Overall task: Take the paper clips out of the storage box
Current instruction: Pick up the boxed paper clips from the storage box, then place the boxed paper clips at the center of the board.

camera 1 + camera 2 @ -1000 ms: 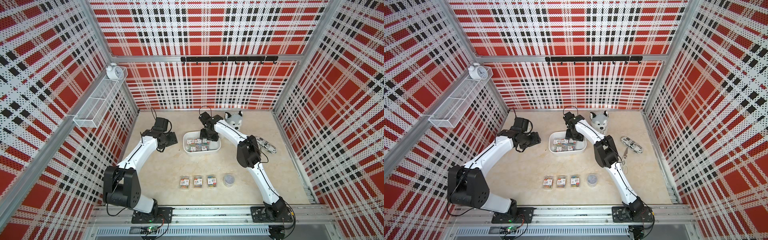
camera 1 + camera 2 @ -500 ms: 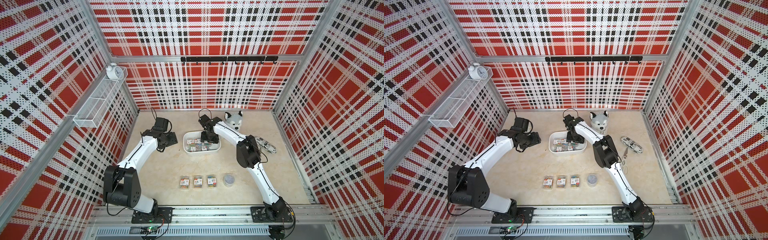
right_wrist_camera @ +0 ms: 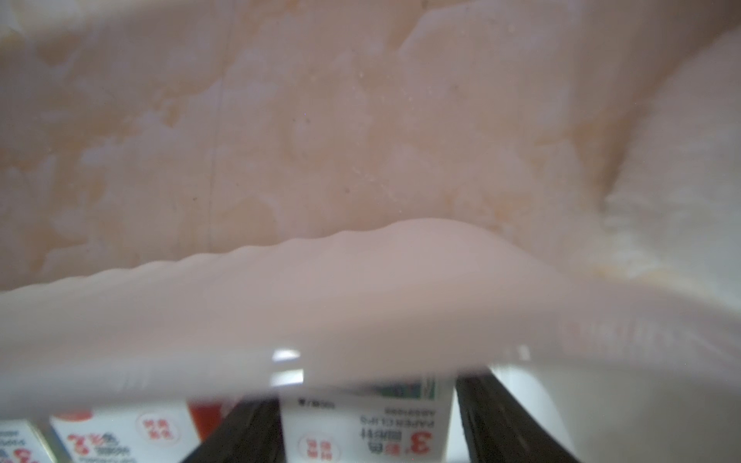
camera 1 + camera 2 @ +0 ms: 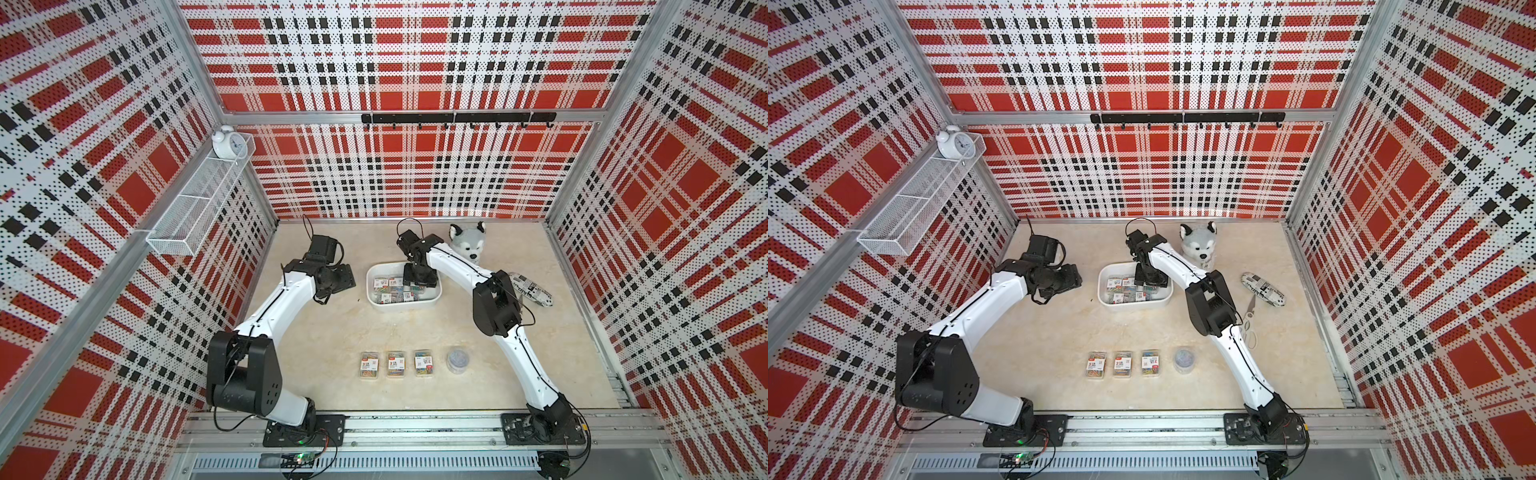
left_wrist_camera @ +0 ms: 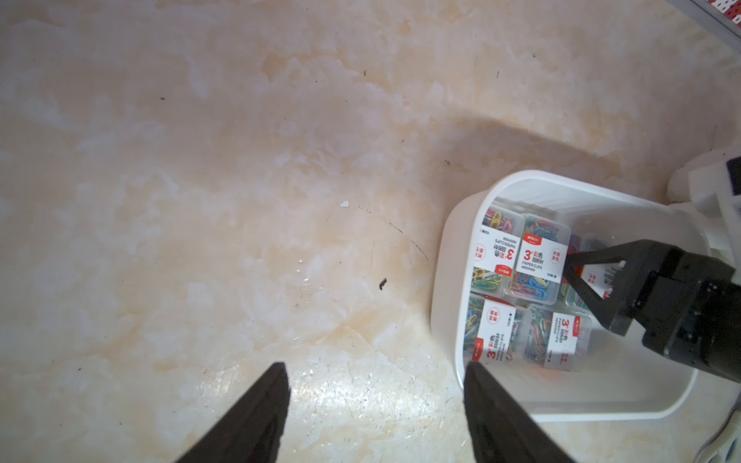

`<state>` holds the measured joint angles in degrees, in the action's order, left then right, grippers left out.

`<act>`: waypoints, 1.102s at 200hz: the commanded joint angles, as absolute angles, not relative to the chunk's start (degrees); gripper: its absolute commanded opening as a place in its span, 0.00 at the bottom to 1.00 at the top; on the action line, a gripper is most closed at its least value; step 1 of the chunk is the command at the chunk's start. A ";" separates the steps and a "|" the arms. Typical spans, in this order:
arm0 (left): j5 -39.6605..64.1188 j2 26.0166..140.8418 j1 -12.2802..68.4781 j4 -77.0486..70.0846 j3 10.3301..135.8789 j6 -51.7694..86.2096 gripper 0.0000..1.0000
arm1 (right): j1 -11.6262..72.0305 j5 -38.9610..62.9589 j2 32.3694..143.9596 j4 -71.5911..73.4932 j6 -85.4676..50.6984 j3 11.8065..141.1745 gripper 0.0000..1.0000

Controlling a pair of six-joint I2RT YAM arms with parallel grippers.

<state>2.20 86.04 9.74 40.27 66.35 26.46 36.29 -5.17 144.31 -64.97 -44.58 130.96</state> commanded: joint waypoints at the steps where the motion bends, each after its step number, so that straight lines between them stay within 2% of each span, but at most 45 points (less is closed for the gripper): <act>1: 2.17 85.41 9.97 39.29 66.49 25.60 0.71 | 36.76 -6.20 142.23 -65.92 -44.47 131.14 0.63; 54: 2.19 84.63 9.76 39.29 65.84 25.66 0.71 | 36.76 -6.24 141.25 -67.06 -44.04 132.80 0.53; 127: 2.44 83.99 9.84 39.31 65.39 25.75 0.72 | 36.91 -6.33 137.63 -70.16 -43.94 136.70 0.54; 220: 2.72 84.31 10.94 39.07 65.24 25.85 0.72 | 38.42 -5.54 126.96 -77.12 -46.05 136.89 0.55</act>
<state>2.39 85.47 10.13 40.21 65.76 26.48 37.04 -5.30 131.46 -73.21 -44.88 135.72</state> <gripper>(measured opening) 0.719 0.546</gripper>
